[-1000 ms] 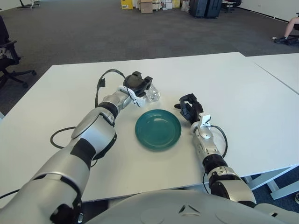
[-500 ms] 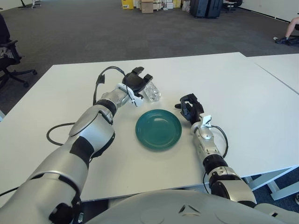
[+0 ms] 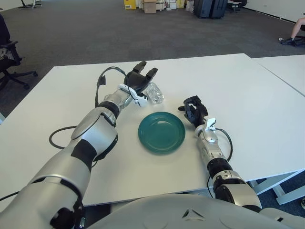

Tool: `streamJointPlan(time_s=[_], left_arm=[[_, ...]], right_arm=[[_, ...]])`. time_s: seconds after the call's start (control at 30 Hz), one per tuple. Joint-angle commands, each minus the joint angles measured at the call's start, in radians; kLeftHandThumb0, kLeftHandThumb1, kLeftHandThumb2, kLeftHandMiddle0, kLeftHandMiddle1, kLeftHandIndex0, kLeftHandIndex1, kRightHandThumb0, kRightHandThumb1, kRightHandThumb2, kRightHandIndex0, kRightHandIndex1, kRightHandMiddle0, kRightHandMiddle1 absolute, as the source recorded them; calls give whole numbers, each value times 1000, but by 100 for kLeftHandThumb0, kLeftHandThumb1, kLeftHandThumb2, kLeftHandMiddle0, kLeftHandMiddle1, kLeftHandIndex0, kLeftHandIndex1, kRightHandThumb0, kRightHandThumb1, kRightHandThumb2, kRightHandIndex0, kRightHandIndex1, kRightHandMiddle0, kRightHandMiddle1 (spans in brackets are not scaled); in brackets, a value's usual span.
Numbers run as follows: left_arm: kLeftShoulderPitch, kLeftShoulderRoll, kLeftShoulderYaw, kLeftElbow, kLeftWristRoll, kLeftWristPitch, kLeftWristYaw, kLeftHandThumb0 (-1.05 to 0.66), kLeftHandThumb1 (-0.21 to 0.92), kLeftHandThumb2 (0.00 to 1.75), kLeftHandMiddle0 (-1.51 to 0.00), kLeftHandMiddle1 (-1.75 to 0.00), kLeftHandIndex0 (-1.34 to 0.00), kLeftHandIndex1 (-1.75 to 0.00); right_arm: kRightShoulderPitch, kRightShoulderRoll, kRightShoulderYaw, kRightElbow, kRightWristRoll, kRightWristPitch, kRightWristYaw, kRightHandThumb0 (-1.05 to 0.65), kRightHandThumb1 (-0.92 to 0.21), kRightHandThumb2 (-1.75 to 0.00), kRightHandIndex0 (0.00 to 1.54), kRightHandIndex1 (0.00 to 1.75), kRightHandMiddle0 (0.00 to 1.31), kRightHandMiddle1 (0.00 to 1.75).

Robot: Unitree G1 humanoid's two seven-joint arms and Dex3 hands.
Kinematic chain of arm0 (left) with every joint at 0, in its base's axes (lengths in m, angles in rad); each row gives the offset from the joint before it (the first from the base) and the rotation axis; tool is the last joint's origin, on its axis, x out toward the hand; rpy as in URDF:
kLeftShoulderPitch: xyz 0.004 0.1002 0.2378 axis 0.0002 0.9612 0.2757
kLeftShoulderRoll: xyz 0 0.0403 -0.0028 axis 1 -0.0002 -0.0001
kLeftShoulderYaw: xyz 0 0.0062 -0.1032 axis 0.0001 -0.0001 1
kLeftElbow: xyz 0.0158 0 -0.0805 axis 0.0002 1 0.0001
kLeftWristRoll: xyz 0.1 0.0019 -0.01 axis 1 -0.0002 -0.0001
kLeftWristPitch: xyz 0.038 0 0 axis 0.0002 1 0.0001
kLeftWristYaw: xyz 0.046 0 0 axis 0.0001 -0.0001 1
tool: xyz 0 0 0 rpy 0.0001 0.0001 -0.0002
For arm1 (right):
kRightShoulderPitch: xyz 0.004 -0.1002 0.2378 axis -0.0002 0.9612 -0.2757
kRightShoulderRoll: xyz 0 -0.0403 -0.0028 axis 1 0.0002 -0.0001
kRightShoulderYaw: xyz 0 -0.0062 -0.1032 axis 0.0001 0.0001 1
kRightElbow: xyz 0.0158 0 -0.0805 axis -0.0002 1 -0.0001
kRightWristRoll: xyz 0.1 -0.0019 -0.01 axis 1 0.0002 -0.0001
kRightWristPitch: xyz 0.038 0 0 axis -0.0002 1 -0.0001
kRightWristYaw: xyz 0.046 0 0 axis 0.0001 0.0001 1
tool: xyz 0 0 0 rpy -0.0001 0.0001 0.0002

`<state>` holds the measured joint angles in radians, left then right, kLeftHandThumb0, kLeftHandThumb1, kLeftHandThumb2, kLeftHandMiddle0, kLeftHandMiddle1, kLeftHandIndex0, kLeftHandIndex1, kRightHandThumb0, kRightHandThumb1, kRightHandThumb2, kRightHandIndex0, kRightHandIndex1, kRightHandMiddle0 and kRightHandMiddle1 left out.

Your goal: Put the bottle into the plate.

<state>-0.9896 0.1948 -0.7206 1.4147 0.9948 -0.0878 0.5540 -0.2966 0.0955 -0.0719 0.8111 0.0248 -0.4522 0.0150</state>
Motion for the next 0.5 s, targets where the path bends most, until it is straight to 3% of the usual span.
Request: streamJointPlan(time_s=[0.0, 0.47], left_arm=[[-30, 2, -6, -1, 4, 8, 7, -103, 81, 13, 0, 0, 0, 0], [-53, -11, -78, 4, 64, 10, -39, -100, 80, 10, 0, 0, -1, 0]], right_arm=[[27, 0, -6, 31, 13, 42, 2, -36, -80, -68, 42, 121, 27, 174], [35, 1, -6, 28, 9, 38, 4, -36, -80, -69, 43, 121, 27, 174]])
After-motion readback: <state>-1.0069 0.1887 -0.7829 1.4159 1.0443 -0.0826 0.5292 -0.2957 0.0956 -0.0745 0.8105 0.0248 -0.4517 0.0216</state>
